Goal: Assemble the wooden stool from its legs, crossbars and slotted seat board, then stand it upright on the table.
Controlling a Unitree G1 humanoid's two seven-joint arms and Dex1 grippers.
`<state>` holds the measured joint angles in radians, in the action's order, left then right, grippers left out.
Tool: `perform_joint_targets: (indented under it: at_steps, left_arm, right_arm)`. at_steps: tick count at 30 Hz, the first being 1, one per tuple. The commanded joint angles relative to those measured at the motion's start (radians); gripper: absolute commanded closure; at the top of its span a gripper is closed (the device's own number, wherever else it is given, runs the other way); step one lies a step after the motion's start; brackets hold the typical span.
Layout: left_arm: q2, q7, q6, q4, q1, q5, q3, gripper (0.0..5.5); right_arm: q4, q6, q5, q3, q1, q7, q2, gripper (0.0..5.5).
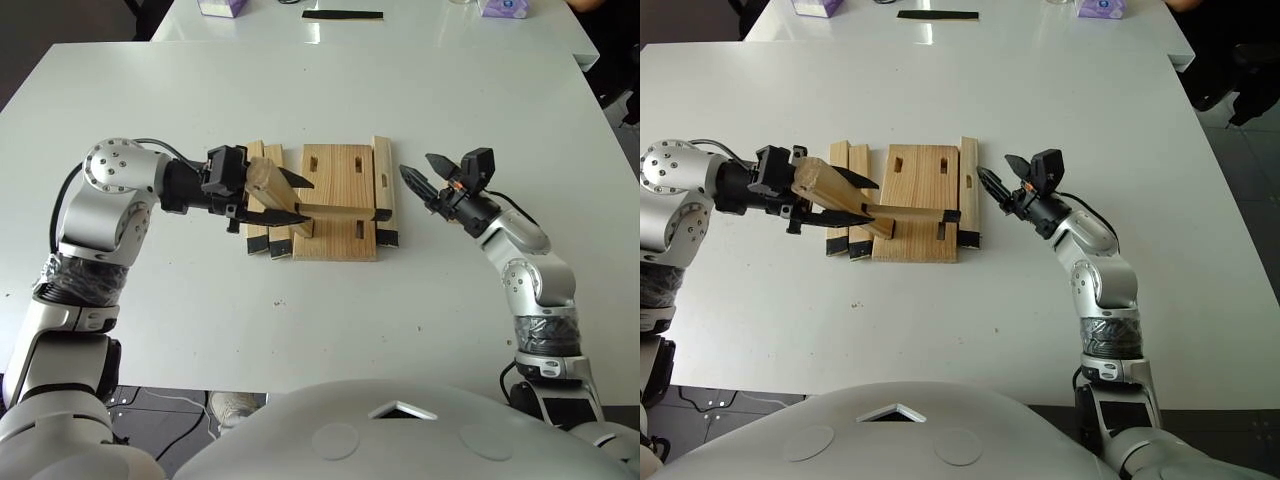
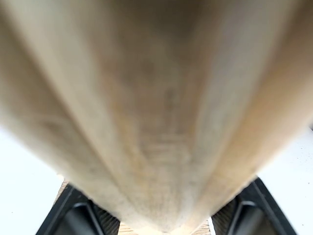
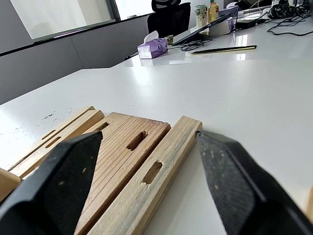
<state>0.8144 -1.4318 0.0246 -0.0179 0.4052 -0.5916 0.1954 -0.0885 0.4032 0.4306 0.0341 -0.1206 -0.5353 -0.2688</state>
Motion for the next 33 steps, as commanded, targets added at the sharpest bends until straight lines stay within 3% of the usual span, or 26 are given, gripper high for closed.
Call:
perform_joint_targets:
  at_steps: [1,5,6,13,18,21,25,30,33]
  left_arm:
    - [0.010,-0.018,0.050,-0.065,-0.098,0.168,0.117,3.45]
    - [0.015,0.045,0.074,-0.020,-0.100,0.147,0.078,3.45]
    - [0.020,0.064,0.090,-0.004,-0.094,0.136,0.063,3.08]
    - [0.080,0.090,0.129,0.081,-0.116,0.171,-0.016,2.10]
    - [0.193,0.052,0.044,0.041,-0.249,0.253,-0.078,2.10]
    - [0.210,0.143,0.012,-0.031,-0.302,0.323,-0.139,2.10]
    - [0.061,0.501,0.163,-0.085,-0.252,0.347,-0.263,2.10]
    - [-0.259,0.977,0.563,0.160,-0.285,0.194,-0.421,2.10]
    - [-0.429,1.176,0.718,0.286,-0.308,0.149,-0.433,2.10]
  right_arm:
    - [-0.005,-0.002,-0.010,-0.009,0.014,0.016,0.017,1.98]
    - [-0.011,-0.003,-0.011,0.002,0.024,0.019,0.018,1.98]
    - [-0.013,-0.003,-0.011,0.006,0.026,0.021,0.017,1.98]
    - [-0.027,-0.005,-0.005,0.021,0.045,0.035,0.025,1.98]
    - [-0.038,-0.018,-0.006,0.027,0.076,0.046,0.033,1.98]
    - [-0.054,-0.025,-0.005,0.035,0.105,0.062,0.040,1.98]
    - [-0.078,-0.041,-0.009,0.048,0.149,0.102,0.065,1.98]
    - [-0.091,-0.045,-0.008,0.060,0.161,0.140,0.091,1.98]
    - [-0.085,-0.034,-0.003,0.067,0.150,0.157,0.095,1.98]
